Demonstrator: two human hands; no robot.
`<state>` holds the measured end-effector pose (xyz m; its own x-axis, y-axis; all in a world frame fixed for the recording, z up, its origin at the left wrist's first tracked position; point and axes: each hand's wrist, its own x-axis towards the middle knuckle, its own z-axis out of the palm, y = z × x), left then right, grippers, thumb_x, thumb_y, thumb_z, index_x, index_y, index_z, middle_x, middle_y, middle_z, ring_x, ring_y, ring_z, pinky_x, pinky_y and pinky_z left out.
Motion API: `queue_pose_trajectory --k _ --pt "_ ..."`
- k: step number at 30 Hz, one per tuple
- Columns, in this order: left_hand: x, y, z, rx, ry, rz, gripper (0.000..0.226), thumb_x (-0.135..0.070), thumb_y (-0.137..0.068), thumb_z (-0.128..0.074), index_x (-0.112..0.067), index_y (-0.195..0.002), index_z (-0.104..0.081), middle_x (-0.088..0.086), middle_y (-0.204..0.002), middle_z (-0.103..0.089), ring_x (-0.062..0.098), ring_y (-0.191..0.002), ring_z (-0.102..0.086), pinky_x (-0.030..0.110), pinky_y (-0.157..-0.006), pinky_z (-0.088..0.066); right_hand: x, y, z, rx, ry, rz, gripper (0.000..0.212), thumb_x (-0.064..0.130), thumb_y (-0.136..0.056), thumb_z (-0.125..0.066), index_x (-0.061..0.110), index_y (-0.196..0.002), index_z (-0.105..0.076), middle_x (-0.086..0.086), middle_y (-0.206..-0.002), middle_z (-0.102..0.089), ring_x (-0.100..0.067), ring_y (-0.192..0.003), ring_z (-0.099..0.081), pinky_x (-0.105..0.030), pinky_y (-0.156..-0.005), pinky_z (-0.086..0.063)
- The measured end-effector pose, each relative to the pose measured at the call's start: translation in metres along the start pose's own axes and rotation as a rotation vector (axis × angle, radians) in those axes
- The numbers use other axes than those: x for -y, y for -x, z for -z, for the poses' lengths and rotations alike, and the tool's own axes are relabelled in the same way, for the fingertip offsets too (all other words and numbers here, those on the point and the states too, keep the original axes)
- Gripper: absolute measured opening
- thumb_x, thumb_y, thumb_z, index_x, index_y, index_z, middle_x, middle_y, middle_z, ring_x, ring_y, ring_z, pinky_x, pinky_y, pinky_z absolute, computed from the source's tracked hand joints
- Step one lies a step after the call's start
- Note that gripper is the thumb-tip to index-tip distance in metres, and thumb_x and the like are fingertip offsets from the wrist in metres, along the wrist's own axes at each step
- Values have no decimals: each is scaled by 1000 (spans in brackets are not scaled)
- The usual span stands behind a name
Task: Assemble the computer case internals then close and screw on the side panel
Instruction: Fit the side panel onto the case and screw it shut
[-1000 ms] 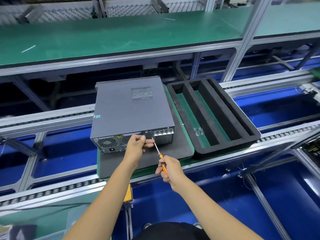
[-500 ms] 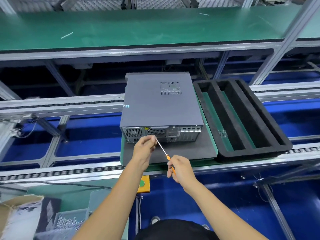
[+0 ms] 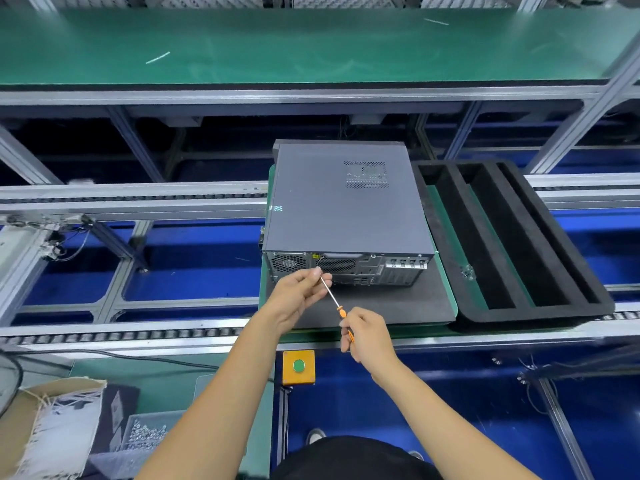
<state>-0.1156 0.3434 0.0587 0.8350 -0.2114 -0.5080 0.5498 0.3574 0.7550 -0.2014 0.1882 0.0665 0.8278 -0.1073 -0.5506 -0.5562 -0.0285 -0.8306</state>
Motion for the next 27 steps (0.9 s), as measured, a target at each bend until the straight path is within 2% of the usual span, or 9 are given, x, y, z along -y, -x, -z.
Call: queue_pose_trajectory --k 4,8,15,18,27 --pt "-10 -5 7 32 -1 64 20 -18 -97 -66 -4 -112 -69 11 -111 -75 15 -96 -73 24 -79 -59 4 0 -7 -3 -36 -23 20 8 -94 -50 3 -76 -57 -12 -57 -51 -16 -41 -43 -24 -39 -24" --pt "-13 -9 8 6 49 114 24 -26 -95 -71 -8 -110 -72 8 -108 -76 11 -88 -74 24 -76 -59 10 -1 -19 6 -42 -7 23 10 -98 -48 4 -77 -57 -13 -61 -55 -13 -40 -44 -24 -38 -28" --pt "-16 -18 7 -111 83 80 30 -31 -91 -74 -11 -113 -74 4 -103 -78 10 -87 -73 25 -75 -58 18 -11 -47 1 -101 -36 25 10 -101 -44 7 -79 -54 -14 -63 -56 -10 -38 -41 -22 -38 -29" --pt "-20 -22 8 -120 46 82 30 -31 -91 -73 -10 -111 -75 4 -101 -78 11 -88 -72 26 -79 -57 19 -14 -53 -6 -142 -49 24 10 -101 -44 7 -80 -54 -12 -60 -55 -11 -38 -39 -22 -38 -28" --pt "-22 -30 4 -123 -58 56 25 -30 -95 -69 -7 -104 -76 2 -88 -78 7 -73 -71 21 -70 -58 20 -18 -52 -18 -184 -94 25 8 -99 -43 9 -75 -51 -13 -61 -52 -10 -37 -37 -20 -37 -25"
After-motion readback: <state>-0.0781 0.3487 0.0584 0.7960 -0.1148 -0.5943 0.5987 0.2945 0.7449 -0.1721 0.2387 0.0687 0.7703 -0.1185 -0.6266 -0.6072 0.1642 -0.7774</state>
